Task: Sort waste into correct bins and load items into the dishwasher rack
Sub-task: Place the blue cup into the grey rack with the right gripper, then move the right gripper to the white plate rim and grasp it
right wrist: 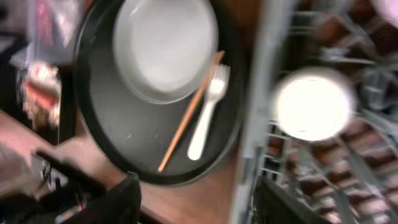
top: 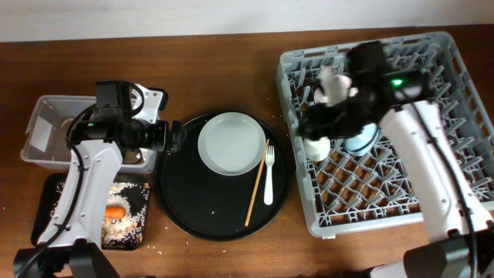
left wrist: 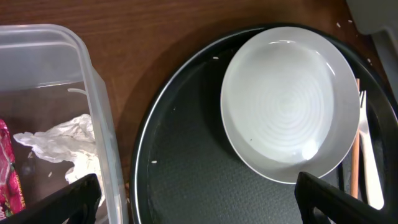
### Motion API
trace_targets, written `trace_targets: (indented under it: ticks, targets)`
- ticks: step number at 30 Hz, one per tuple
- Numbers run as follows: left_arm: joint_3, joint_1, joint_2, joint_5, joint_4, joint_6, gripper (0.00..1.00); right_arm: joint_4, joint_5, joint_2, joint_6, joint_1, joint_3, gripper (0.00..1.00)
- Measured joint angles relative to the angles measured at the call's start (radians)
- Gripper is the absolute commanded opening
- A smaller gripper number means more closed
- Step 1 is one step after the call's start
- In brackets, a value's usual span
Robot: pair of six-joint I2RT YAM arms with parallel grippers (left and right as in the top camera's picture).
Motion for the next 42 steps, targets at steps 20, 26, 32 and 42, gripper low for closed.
trace_targets:
  ticks: [20,26,32,42]
  targets:
    - [-0.003,0.000,0.000,-0.003,0.000,0.000,0.99,0.936,0.430,0.366,0.126,0.361,-0.367,0.58]
    - [-0.003,0.000,0.000,-0.003,-0.001,0.000,0.99,0.742,0.409,0.367,0.128,0.361,-0.191,0.57]
    - [-0.003,0.000,0.000,-0.003,0.000,0.000,0.99,0.608,0.605,0.367,0.151,0.361,-0.169,0.58]
    - [-0.003,0.000,0.000,-0.003,0.000,0.000,0.99,0.628,0.470,0.424,0.177,0.361,-0.170,0.58]
